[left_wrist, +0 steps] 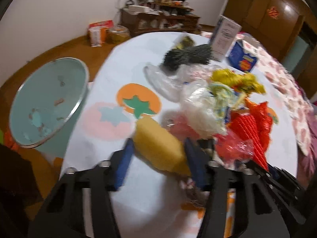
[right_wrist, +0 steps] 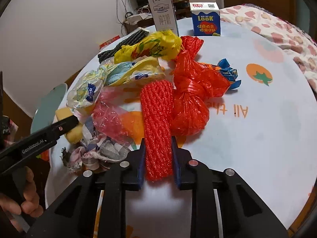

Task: Collect trash
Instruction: 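Grasp the red mesh sleeve with the right tool while the left tool grasps the yellow sponge, then carry the mesh sleeve and sponge over the blue bin and release both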

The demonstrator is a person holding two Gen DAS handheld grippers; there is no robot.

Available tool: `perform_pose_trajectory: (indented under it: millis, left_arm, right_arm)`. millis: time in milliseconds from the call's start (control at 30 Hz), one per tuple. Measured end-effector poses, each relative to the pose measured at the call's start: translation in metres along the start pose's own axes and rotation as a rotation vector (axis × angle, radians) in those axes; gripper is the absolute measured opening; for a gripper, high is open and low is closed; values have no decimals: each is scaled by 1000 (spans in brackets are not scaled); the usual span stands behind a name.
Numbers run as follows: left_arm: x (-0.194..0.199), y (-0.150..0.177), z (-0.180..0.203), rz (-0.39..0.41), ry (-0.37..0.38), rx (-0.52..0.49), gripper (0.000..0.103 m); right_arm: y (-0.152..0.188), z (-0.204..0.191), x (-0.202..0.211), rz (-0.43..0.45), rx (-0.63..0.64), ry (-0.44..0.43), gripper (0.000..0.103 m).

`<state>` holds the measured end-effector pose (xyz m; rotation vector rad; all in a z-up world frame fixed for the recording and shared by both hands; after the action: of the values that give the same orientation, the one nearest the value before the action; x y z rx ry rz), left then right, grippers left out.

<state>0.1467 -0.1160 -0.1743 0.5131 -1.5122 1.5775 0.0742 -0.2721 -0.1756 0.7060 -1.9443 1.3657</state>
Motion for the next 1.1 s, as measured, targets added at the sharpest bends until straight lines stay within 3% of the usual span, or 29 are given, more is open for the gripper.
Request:
perform_pose_trajectory:
  millis: [233, 433, 567, 1100]
  left_arm:
    - [21, -5, -10, 57, 15, -23, 36]
    - [51, -16, -21, 125, 2, -52, 34]
    - [72, -20, -33, 168, -36, -85, 34]
    - [115, -29, -103, 222, -155, -56, 34]
  right_arm:
    - [-9, -11, 32, 83, 17, -34, 22]
    - [-21, -21, 58, 177, 49, 11, 22]
    - [-26, -31, 63, 185, 75, 10, 22]
    - [-40, -110, 55, 190, 174, -63, 22]
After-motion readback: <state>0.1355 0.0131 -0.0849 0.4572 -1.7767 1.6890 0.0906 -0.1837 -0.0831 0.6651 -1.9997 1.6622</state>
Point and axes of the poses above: each gripper's, at about its wrist camera, not at the fingertips, and x roughly against the way its jaws point, z to its right, y to its underside, the point moved 9 cm from there along -x, roughly the way its jaws point, and after that the axes turned 3 degrees about z, right-handed, at the moved point
